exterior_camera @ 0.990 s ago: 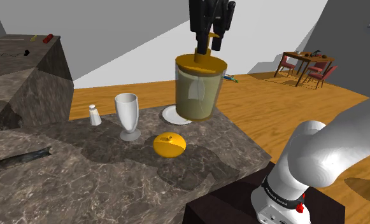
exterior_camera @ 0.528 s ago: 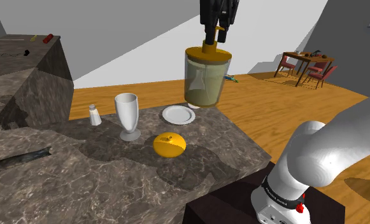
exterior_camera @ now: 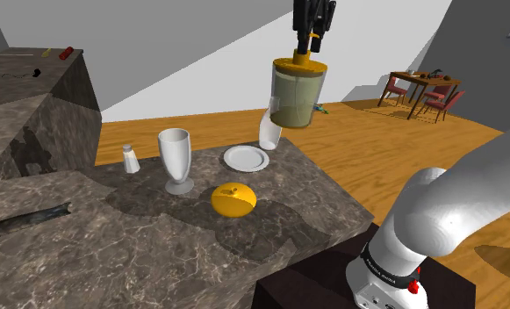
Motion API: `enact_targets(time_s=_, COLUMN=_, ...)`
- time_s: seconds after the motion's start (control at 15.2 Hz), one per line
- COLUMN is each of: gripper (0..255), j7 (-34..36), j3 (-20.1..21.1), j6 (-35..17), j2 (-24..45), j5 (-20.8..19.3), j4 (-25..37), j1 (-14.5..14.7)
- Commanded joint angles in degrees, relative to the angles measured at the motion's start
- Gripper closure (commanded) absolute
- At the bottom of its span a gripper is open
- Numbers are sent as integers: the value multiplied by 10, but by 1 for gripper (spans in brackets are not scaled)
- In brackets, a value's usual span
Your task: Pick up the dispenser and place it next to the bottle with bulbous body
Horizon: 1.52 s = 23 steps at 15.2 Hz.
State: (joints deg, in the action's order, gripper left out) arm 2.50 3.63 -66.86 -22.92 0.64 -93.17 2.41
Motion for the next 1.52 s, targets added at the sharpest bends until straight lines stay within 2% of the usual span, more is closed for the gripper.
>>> enact_targets(time_s=0.0, gripper=255, j7=-32, j3=-21, j6=-9, j2=11, j5=-11, j4=3, j1=-8)
enact_targets(time_s=0.53, gripper=255, j7=-149, j3=-99, j6=-16, j2=85, j5=-41, j4=73, j1=-40)
enact_targets(time_s=1.06, gripper=255, j7=-264, j3=-172, j6=-9, j2=200, j5=-38, j4=199, j1=-82)
enact_targets(time_s=1.45, gripper=255, j7=-256, j3=-167, j6=-66, j2=165, j5=-44, j4=106, j1=-80)
